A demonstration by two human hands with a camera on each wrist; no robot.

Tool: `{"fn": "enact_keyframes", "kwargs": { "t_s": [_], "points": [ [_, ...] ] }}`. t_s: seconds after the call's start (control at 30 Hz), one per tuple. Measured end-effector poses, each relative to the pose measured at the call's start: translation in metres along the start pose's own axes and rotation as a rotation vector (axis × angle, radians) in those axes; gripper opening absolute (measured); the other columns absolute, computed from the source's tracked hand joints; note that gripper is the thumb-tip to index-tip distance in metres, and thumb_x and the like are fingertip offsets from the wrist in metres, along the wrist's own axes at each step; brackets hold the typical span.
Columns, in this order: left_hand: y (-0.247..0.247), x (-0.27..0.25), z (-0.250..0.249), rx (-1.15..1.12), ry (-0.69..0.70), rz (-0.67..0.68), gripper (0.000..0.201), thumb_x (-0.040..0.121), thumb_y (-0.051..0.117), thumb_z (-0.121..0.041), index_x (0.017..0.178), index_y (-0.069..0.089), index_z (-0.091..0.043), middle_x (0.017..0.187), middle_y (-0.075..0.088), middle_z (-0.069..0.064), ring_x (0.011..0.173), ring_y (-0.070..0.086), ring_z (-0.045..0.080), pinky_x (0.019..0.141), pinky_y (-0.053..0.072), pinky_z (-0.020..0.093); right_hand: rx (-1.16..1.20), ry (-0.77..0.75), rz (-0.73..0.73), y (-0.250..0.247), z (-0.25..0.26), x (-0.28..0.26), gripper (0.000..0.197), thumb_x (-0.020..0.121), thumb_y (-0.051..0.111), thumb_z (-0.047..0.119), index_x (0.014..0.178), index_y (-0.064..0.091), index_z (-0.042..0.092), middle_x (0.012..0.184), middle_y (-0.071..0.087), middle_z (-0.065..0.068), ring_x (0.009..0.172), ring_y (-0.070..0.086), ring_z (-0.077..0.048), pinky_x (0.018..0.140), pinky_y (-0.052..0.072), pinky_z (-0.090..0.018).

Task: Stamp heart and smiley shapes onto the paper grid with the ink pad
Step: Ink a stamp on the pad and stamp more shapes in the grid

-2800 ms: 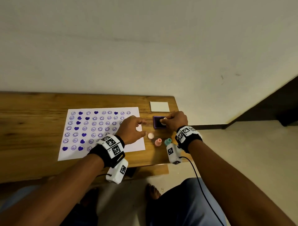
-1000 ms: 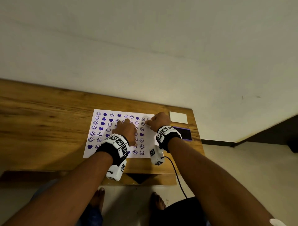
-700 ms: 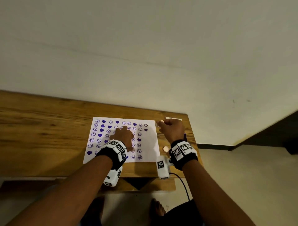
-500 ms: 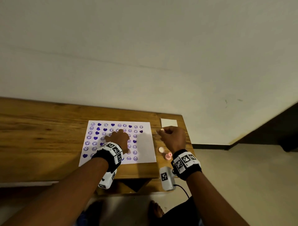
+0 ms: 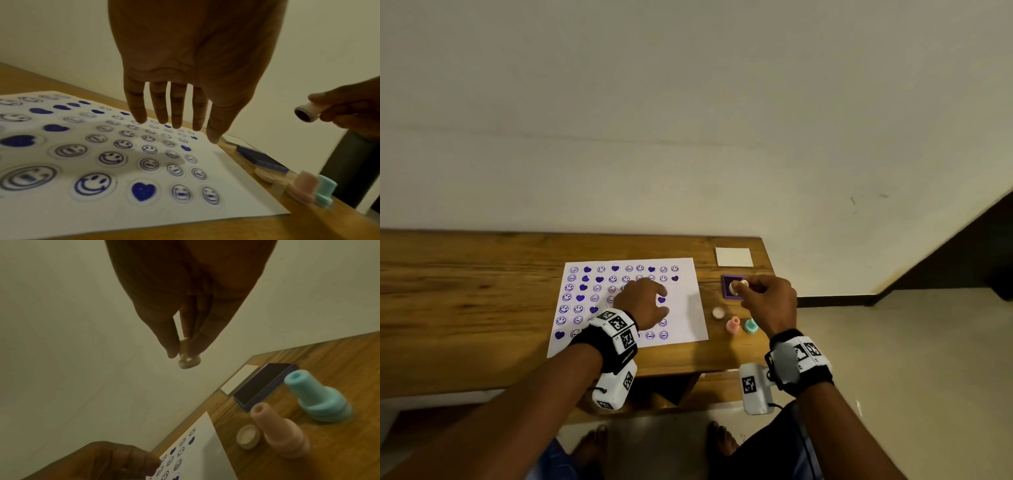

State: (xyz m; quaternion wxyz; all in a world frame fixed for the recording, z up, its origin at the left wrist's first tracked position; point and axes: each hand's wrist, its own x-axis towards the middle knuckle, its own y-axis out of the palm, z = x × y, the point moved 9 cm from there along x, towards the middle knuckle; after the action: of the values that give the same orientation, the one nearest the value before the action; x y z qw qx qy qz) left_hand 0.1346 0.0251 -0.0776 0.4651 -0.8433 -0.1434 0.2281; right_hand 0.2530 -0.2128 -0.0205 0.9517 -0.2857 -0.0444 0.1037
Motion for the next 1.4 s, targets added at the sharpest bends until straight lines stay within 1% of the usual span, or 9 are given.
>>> {"fn": "enact_keyframes", "kwargs": {
  "t_s": [0.13, 0.3, 0.37, 0.47, 0.77, 0.9, 1.17, 1.33, 1.4],
  "points": [
    [0.019, -0.004, -0.045, -0.095, 0.151, 0.001, 0.038, 0.081, 0.07, -0.033, 0.117, 0.064, -0.023, 0.123, 0.059, 0.001, 0.115, 0.056, 0.02, 0.097, 0.045, 0.035, -0.035, 0.009, 0.002, -0.002, -0.014, -0.003, 0.019, 0.08, 0.082, 0.036, 0.088, 0.078, 0.018, 0.08, 0.075, 0.003, 0.074, 0.073, -0.018, 0.076, 0.062, -0.041],
    [0.047, -0.002, -0.092, -0.124, 0.262, 0.016, 0.045, 0.083, 0.069, -0.026, 0.126, 0.059, -0.021, 0.121, 0.06, 0.006, 0.108, 0.059, 0.024, 0.091, 0.047, 0.032, -0.118, -0.023, 0.008, -0.004, -0.022, -0.007, 0.026, 0.083, 0.08, 0.034, 0.1, 0.078, 0.014, 0.087, 0.073, 0.004, 0.081, 0.067, -0.009, 0.067, 0.048, -0.015],
    [0.055, 0.002, -0.098, -0.112, 0.259, 0.009, 0.048, 0.081, 0.069, -0.025, 0.128, 0.059, -0.02, 0.125, 0.06, 0.005, 0.11, 0.058, 0.024, 0.093, 0.048, 0.033, -0.11, -0.023, 0.014, -0.004, -0.026, -0.007, 0.027, 0.083, 0.08, 0.034, 0.101, 0.078, 0.014, 0.087, 0.072, 0.005, 0.08, 0.066, -0.006, 0.065, 0.046, -0.012],
    [0.066, 0.009, -0.101, -0.085, 0.257, 0.027, 0.051, 0.076, 0.072, -0.021, 0.124, 0.059, -0.024, 0.126, 0.057, 0.003, 0.112, 0.057, 0.024, 0.096, 0.048, 0.037, -0.101, -0.017, 0.015, -0.005, -0.032, -0.003, 0.029, 0.083, 0.08, 0.035, 0.103, 0.078, 0.014, 0.089, 0.074, 0.004, 0.081, 0.067, -0.008, 0.071, 0.052, -0.018],
    [0.071, 0.014, -0.099, -0.043, 0.286, 0.017, 0.03, 0.072, 0.076, -0.023, 0.101, 0.068, -0.023, 0.104, 0.057, -0.003, 0.092, 0.057, 0.018, 0.075, 0.047, 0.029, -0.065, -0.02, 0.005, 0.003, -0.039, 0.002, 0.028, 0.082, 0.08, 0.037, 0.101, 0.078, 0.016, 0.089, 0.074, 0.003, 0.082, 0.067, -0.009, 0.074, 0.055, -0.023],
    [0.063, 0.009, -0.098, -0.169, 0.29, -0.029, 0.03, 0.073, 0.071, -0.027, 0.102, 0.066, -0.027, 0.098, 0.067, -0.007, 0.087, 0.063, 0.015, 0.075, 0.054, 0.033, -0.078, -0.031, -0.002, 0.006, -0.036, 0.001, 0.025, 0.082, 0.08, 0.039, 0.097, 0.078, 0.019, 0.085, 0.073, 0.006, 0.08, 0.066, -0.007, 0.066, 0.047, -0.015],
    [0.044, -0.002, -0.096, -0.53, 0.217, -0.066, 0.034, 0.073, 0.076, -0.011, 0.106, 0.071, -0.019, 0.094, 0.072, -0.001, 0.077, 0.068, 0.011, 0.072, 0.059, 0.028, -0.024, -0.072, 0.04, 0.011, -0.025, -0.007, 0.022, 0.082, 0.08, 0.035, 0.095, 0.078, 0.018, 0.084, 0.073, 0.007, 0.079, 0.066, -0.005, 0.072, 0.055, -0.024],
    [0.038, -0.011, -0.098, -0.656, 0.218, -0.054, 0.032, 0.077, 0.075, -0.008, 0.107, 0.071, -0.019, 0.091, 0.072, -0.003, 0.072, 0.067, 0.002, 0.062, 0.053, 0.01, -0.003, -0.114, 0.037, 0.012, -0.015, -0.012, 0.019, 0.083, 0.079, 0.035, 0.093, 0.079, 0.019, 0.079, 0.072, 0.011, 0.075, 0.067, -0.002, 0.07, 0.055, -0.021],
    [0.036, -0.014, -0.099, -0.682, 0.224, -0.057, 0.032, 0.078, 0.075, -0.009, 0.108, 0.071, -0.018, 0.091, 0.072, -0.003, 0.075, 0.068, 0.001, 0.064, 0.053, 0.01, 0.012, -0.126, 0.046, 0.013, -0.012, -0.014, 0.017, 0.083, 0.079, 0.034, 0.093, 0.079, 0.019, 0.078, 0.072, 0.012, 0.072, 0.067, -0.001, 0.068, 0.055, -0.021]
  ]
}}
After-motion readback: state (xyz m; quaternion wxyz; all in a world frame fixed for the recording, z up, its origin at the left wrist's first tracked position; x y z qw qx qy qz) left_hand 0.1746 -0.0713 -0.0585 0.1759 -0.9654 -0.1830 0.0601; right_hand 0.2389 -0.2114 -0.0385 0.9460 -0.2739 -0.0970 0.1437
